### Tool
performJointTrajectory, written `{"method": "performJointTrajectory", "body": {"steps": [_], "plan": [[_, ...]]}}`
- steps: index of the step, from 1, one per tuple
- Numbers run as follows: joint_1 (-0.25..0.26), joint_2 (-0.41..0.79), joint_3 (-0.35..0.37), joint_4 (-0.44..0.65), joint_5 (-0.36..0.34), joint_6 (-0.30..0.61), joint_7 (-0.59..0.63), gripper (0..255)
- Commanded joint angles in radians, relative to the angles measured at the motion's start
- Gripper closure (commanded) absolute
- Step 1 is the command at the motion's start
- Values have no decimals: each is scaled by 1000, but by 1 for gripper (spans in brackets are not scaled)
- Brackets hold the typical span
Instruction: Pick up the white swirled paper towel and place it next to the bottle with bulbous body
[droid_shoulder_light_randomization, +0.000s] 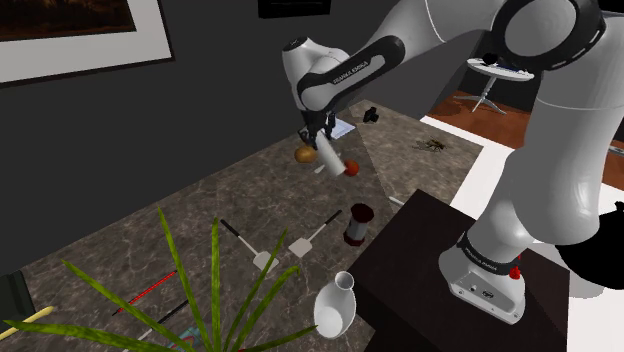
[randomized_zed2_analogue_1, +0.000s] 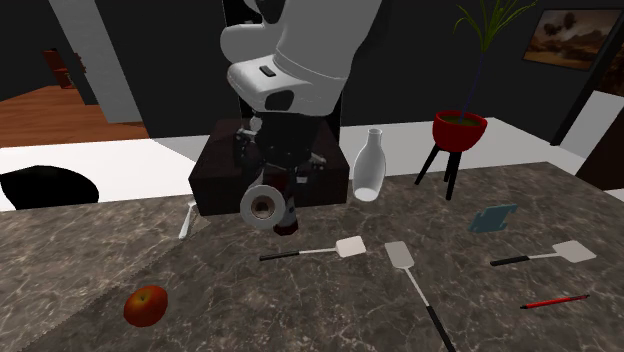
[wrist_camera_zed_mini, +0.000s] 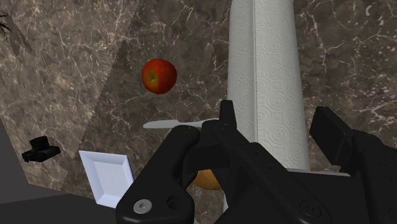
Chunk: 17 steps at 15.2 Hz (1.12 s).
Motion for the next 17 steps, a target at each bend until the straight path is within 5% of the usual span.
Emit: {"method": "performJointTrajectory", "body": {"steps": [1, 12, 17], "plan": [[1, -14, 0, 10, 0, -24, -6, 255], [7, -78, -1, 69, 2, -143, -34, 255], [75, -112, 46, 33, 12, -173, 72, 255]]}}
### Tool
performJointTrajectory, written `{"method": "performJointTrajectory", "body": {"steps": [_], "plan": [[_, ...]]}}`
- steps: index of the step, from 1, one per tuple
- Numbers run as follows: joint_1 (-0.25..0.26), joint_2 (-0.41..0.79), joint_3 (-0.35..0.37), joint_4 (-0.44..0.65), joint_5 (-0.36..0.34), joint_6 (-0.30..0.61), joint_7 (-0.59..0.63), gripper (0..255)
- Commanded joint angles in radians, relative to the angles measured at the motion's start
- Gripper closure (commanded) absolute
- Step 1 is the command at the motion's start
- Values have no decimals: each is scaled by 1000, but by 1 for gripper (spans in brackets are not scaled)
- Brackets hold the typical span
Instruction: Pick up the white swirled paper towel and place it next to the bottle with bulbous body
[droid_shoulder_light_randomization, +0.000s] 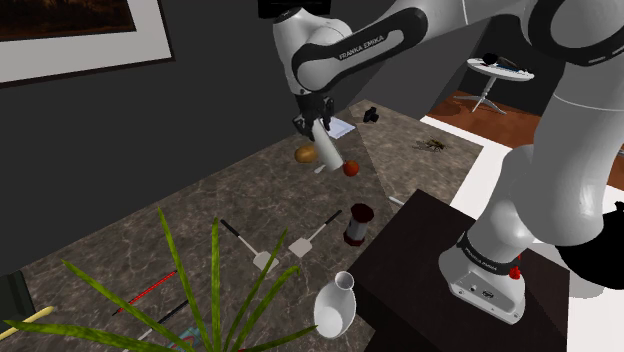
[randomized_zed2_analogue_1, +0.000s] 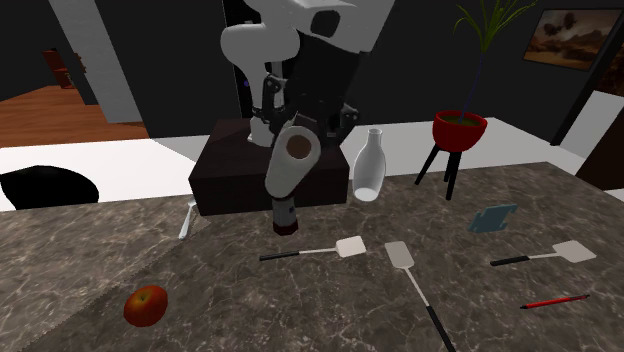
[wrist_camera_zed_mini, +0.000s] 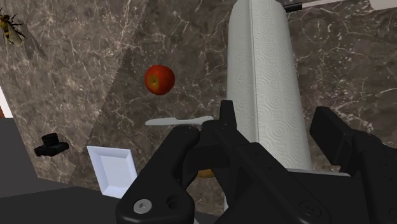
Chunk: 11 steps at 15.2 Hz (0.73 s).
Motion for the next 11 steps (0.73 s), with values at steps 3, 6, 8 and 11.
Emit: {"method": "performJointTrajectory", "body": {"steps": [3, 6, 8, 11], "plan": [[54, -13, 40, -9, 14, -28, 84, 255], [93, -15, 70, -7, 27, -50, 146, 255], [119, -11, 90, 1, 37, -64, 186, 255], [157, 1, 121, 21, 53, -87, 246, 255]]}}
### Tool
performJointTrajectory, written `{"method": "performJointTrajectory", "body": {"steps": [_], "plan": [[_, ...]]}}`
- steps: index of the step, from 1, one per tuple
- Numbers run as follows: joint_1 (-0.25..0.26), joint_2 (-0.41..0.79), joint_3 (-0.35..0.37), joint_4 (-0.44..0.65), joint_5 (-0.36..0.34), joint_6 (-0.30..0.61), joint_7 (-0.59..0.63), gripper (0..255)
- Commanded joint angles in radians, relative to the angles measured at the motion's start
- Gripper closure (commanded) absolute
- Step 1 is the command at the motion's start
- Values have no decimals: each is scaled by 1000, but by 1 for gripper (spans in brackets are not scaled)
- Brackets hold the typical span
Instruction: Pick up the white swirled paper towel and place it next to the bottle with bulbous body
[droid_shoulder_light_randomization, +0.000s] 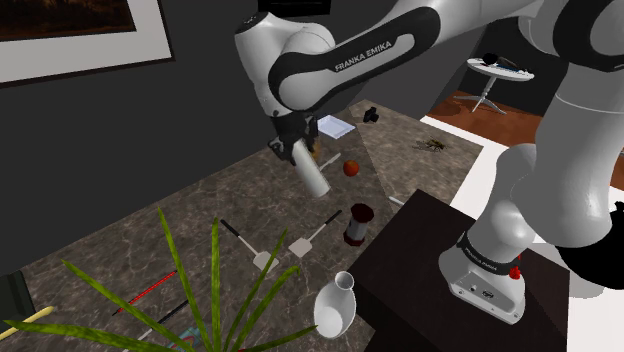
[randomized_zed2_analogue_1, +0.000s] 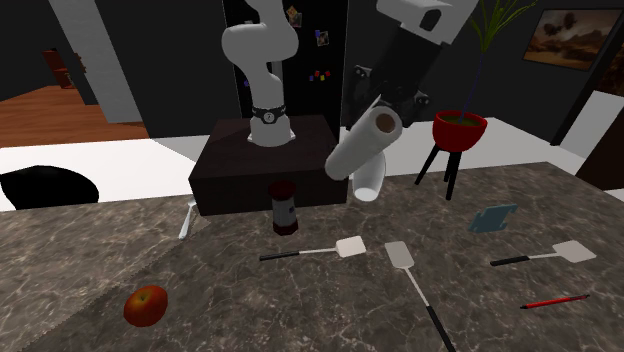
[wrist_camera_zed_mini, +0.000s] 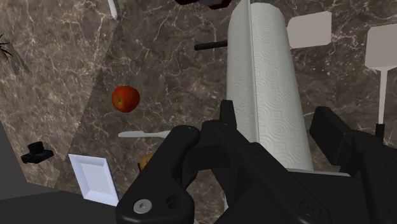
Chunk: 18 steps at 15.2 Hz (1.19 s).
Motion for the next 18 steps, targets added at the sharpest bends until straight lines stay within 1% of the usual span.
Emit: {"method": "performJointTrajectory", "body": {"steps": [1, 6, 10, 14, 18], "plan": [[27, 8, 21, 11, 11, -14, 43, 255], [91, 49, 68, 75, 36, -57, 139, 255], [141, 98, 103, 148, 55, -96, 214, 255], [193, 162, 135, 243, 69, -140, 286, 255], [247, 241, 161, 364, 80, -191, 355, 255]]}}
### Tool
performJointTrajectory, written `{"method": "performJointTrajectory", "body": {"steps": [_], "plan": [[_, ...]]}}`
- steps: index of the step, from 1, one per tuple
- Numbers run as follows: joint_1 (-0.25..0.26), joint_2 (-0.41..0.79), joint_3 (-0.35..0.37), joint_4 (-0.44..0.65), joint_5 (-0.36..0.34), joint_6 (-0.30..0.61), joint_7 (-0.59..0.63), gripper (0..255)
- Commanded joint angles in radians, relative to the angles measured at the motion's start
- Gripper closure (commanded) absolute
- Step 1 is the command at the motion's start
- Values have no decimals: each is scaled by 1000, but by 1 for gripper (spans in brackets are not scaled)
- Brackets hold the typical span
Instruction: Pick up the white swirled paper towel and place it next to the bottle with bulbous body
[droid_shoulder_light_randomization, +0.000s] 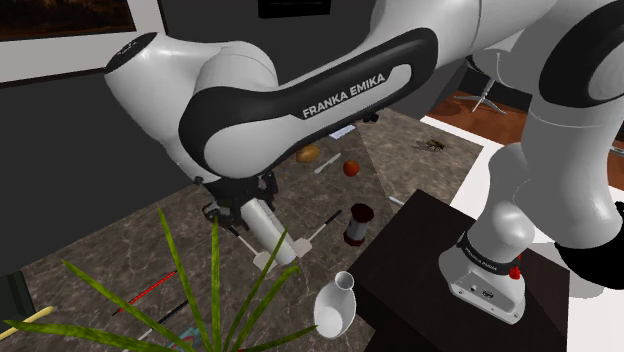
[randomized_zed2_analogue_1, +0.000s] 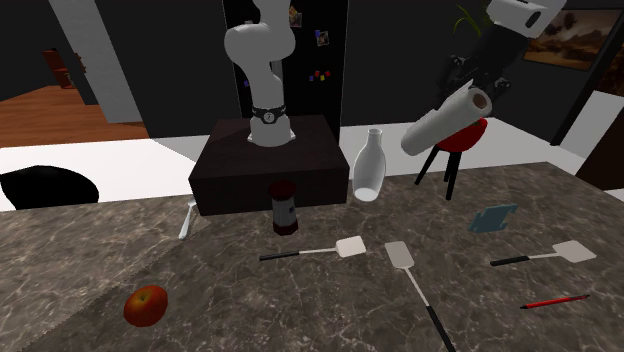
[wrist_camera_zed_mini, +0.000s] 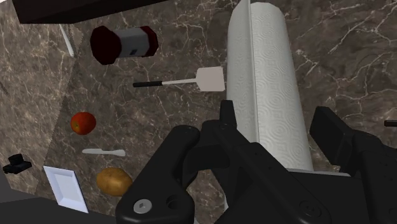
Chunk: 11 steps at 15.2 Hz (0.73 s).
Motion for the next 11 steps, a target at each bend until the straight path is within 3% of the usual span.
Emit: {"method": "performJointTrajectory", "body": {"steps": [1, 11], "plan": [[36, 49, 16, 79, 7, -36, 45, 255], [34, 90, 14, 6, 1, 77, 59, 255]]}}
